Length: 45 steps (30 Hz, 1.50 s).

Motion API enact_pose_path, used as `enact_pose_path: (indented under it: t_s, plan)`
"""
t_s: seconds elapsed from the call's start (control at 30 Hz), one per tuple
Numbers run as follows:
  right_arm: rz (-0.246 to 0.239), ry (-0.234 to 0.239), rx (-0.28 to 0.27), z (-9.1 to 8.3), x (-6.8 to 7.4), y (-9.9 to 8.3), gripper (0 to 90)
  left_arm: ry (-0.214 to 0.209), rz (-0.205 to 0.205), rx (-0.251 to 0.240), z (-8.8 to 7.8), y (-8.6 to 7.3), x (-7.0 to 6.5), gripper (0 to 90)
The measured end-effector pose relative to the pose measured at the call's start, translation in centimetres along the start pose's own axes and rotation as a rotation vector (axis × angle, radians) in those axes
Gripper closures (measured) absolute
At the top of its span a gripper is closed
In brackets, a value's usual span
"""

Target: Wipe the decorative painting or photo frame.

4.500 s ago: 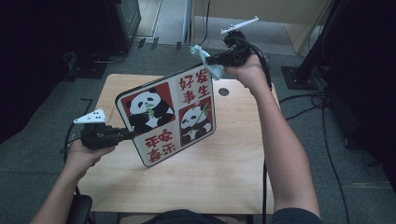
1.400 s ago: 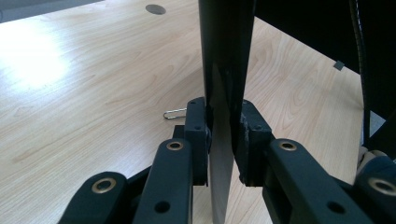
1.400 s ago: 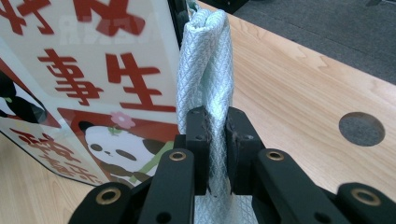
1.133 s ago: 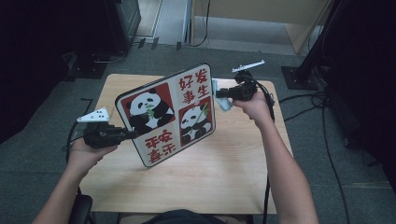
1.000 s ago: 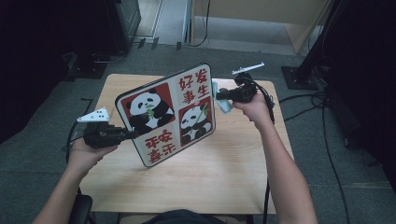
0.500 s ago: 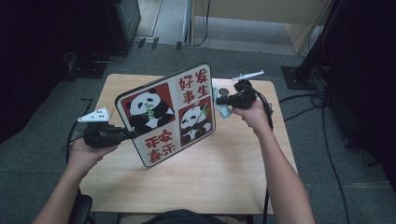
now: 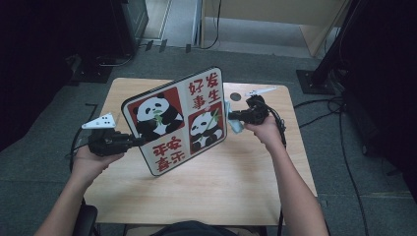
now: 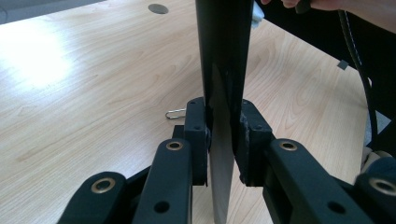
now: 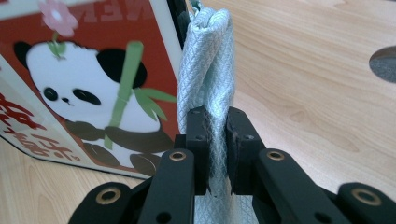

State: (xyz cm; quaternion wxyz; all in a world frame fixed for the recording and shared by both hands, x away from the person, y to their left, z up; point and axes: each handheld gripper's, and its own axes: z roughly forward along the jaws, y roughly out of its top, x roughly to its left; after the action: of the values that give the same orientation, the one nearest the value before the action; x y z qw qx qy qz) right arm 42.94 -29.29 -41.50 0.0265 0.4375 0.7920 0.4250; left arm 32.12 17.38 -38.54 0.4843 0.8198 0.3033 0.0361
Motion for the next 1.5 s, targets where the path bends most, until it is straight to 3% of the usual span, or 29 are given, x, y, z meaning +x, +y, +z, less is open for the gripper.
enact_pose_path:
  t_s: [0.43, 0.87, 1.03, 1.2, 1.5]
  plan:
    - [0.018, -0.017, 0.042, 1.3, -0.5, -2.2, 81.2, 0.004, 0.006, -0.001, 0.0, 0.0, 0.0, 76.7]
    - [0.053, -0.042, 0.043, 2.4, -0.8, -4.7, 81.2, 0.005, 0.005, 0.005, 0.0, 0.0, -0.2, 77.1]
    - [0.043, -0.051, 0.045, 2.5, -0.9, -5.3, 81.2, 0.004, 0.008, 0.007, -0.1, -0.1, -0.3, 77.2]
    - [0.046, -0.067, 0.044, 2.3, -0.9, -6.0, 81.2, 0.006, 0.005, 0.009, -0.1, -0.1, -0.4, 77.2]
    - [0.045, -0.126, -0.010, 0.7, -1.5, -6.2, 81.1, 0.004, 0.004, 0.006, -0.1, -0.1, -0.5, 76.9]
